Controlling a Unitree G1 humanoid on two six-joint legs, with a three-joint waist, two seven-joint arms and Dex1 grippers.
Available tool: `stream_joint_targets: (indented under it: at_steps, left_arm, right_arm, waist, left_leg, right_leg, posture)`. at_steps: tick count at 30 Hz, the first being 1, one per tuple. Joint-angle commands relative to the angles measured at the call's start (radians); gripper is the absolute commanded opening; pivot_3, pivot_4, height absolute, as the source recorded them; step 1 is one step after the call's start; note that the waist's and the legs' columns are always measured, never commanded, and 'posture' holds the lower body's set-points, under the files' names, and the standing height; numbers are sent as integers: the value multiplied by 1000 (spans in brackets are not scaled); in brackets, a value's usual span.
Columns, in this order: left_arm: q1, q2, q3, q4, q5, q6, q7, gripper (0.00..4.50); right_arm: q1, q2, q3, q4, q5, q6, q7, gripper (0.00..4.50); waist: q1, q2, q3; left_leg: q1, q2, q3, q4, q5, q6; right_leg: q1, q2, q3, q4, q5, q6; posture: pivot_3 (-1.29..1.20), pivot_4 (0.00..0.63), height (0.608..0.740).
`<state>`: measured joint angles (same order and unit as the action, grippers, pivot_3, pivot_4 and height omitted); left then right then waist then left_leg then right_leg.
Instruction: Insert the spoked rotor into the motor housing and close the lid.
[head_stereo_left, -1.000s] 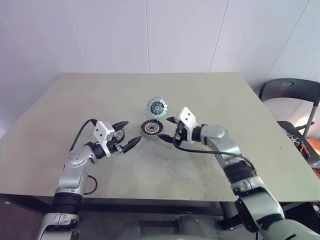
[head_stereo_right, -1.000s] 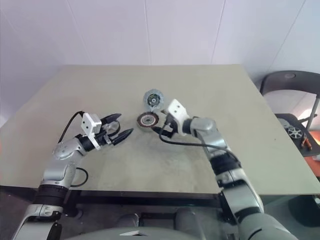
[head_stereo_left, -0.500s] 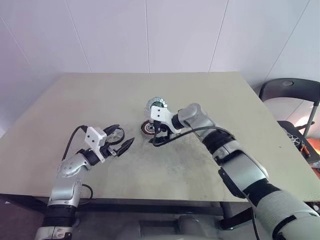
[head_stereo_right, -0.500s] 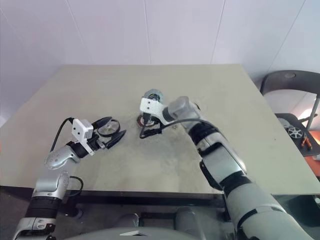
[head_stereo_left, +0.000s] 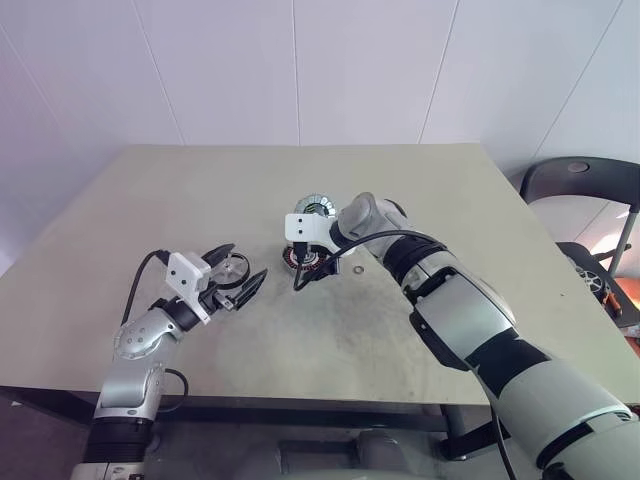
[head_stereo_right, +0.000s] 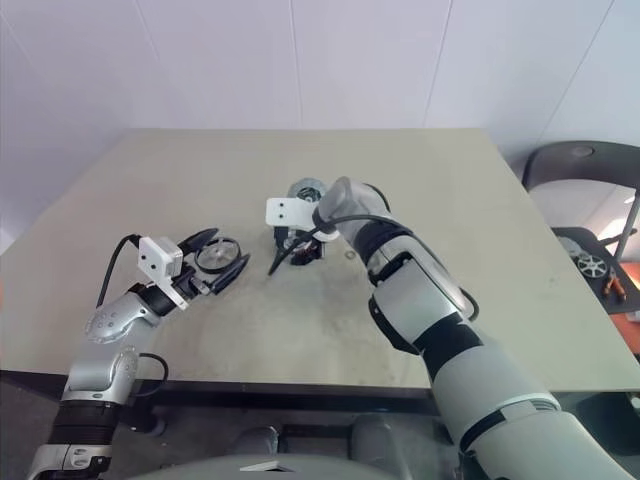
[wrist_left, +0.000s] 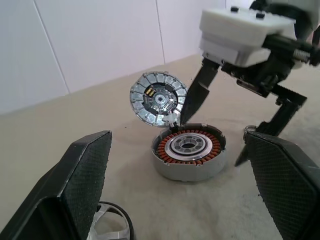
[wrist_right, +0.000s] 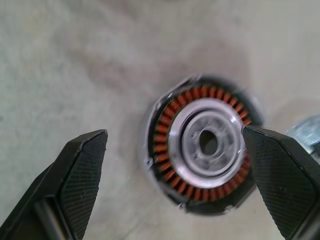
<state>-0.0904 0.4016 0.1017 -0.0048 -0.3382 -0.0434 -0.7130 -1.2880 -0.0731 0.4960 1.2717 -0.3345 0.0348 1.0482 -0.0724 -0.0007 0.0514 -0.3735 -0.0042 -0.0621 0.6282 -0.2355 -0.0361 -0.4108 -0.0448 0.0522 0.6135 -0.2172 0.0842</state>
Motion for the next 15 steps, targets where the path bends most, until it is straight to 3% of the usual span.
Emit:
stream_joint_targets:
  at_steps: [1,15]
  left_arm:
    - [-2,0,12,-44,-11,1,11,4476]
    - [3,-14,11,-50,-11,-2,21,4476]
  right_arm:
    - [-57,14,-30,3,0,-15,13,4500]
    - [-26,57,-70,49,-7,58,-26,4500]
  waist:
    - [-1,0,0]
    - [-1,0,0]
  left_leg:
    - [0,0,0,0,0,0]
    - [0,0,0,0,0,0]
  right_leg:
    - [0,0,0,0,0,0]
    - [0,0,0,0,0,0]
  posture:
    - [0,0,740]
    - [0,0,740]
